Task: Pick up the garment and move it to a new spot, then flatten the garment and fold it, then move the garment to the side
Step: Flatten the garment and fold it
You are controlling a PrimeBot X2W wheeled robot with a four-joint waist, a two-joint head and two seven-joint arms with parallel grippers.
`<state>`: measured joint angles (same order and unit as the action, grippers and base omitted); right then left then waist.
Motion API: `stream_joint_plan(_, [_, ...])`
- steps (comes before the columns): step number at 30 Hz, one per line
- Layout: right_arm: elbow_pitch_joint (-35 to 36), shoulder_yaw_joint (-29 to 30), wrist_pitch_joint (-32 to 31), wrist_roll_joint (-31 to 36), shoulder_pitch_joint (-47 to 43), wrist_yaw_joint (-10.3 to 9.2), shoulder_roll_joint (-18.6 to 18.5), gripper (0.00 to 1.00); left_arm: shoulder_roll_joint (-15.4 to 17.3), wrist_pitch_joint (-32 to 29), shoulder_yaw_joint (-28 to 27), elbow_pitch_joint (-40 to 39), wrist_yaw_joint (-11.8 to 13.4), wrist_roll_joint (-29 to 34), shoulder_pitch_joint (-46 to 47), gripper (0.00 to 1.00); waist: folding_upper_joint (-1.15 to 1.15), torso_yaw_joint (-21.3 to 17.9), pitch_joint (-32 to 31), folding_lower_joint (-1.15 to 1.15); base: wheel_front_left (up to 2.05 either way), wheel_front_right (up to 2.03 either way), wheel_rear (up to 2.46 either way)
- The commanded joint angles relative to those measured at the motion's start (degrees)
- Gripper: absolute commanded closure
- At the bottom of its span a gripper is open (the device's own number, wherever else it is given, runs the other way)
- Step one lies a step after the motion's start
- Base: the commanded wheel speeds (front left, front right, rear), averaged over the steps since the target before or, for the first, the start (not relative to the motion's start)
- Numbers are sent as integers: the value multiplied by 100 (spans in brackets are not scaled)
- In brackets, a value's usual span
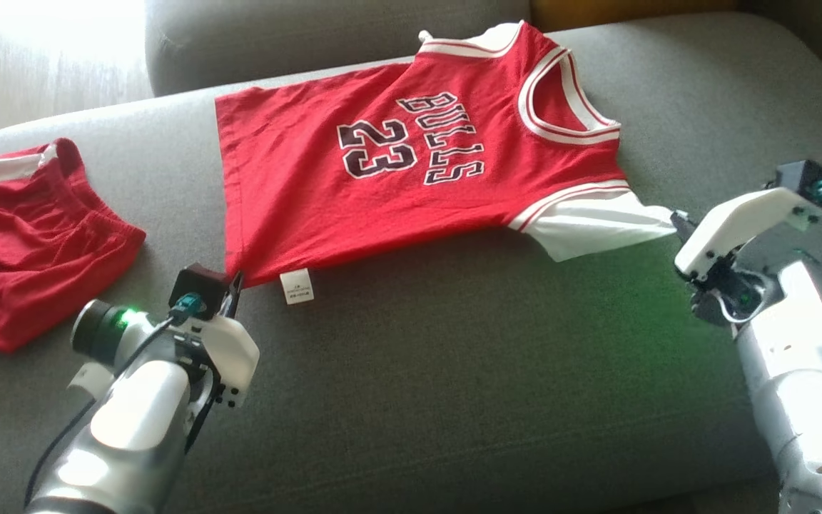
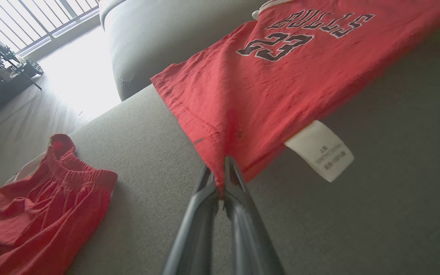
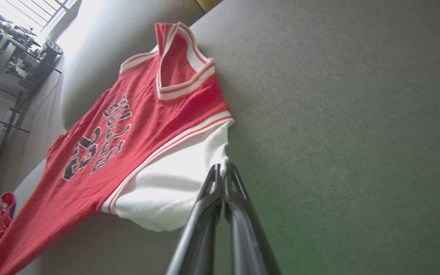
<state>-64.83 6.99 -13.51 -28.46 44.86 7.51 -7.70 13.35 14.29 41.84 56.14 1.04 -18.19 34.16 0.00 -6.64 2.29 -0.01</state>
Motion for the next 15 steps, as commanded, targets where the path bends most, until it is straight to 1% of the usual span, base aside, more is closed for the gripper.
stream_joint_plan(1, [310, -60, -79, -97, 52, -2, -12, 100, 271, 71, -234, -159, 61, -10, 184, 100, 0, 3, -45, 1, 0, 0, 0])
stream_joint_plan(5, [811, -14, -431, -208, -251, -2, -119, 100, 339, 71, -252, -329, 93, -34, -1, 100, 0, -2, -167, 1, 0, 0, 0])
stream_joint_plan(9, [1237, 73, -899, -155, -602, -2, -170, 100, 386, 71, -224, -459, 50, -65, -215, 100, 0, -9, -245, 1, 0, 0, 0])
stream_joint_plan(15, [2121, 276, -1854, -3, -1237, -2, -154, 100, 470, 69, -171, -569, 40, -110, -491, 100, 0, -17, -348, 1, 0, 0, 0])
